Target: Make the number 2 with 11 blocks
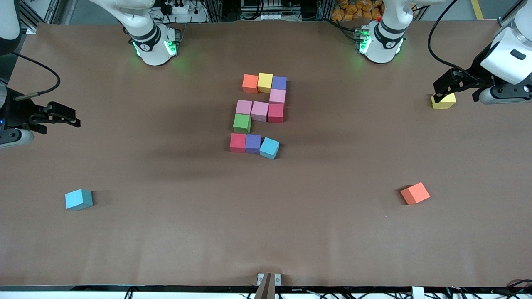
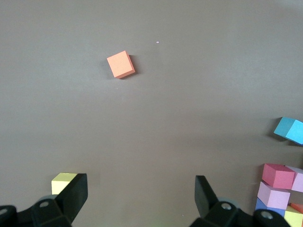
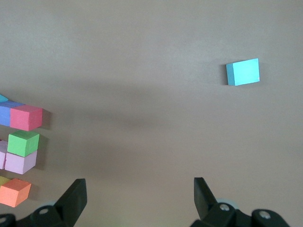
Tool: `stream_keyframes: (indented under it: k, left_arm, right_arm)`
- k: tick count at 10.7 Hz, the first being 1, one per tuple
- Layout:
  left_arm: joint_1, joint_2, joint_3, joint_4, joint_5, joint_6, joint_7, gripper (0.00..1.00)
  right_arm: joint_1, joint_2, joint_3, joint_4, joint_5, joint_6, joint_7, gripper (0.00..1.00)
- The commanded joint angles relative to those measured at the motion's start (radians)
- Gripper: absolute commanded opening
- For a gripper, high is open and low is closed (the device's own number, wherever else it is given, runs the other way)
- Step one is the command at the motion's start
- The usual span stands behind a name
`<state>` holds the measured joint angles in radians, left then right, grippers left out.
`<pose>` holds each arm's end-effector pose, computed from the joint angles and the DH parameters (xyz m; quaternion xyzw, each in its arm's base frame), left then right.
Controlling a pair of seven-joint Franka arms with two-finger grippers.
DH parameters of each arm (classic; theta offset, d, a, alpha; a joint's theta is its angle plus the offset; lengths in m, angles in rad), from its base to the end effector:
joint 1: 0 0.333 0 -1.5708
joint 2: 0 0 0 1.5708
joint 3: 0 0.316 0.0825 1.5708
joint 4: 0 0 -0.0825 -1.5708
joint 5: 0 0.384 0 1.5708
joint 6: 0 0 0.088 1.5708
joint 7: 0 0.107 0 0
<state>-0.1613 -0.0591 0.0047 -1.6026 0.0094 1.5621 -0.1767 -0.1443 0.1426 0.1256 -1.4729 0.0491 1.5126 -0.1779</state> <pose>0.5289 -0.0824 0.6409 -0.9999 -0.0101 -0.0099 0.0030 0.5900 -0.0108 0.5847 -0.9950 -0.0794 0.0473 0.0383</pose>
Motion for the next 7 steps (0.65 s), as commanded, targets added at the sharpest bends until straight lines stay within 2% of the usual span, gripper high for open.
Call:
stream_keyframes:
  k: [1,4,7]
  left_arm:
    - [-0.003,0.018,0.005,0.01,-0.04,-0.01,-0.001,1.0]
    - [-0.003,0.036,0.005,0.01,-0.054,-0.002,0.008,1.0]
    - [-0.004,0.047,0.006,0.01,-0.043,0.003,0.006,1.0]
  right_arm:
    - [-0.011,-0.012,0.02,-0.001,-0.015,-0.017,0.017,1.0]
    - [0.006,-0.05,0.019,-0.032,-0.018,-0.032,0.082,1.0]
    - [0.017,-0.125,0.017,-0.136,-0.025,0.017,0.101,1.0]
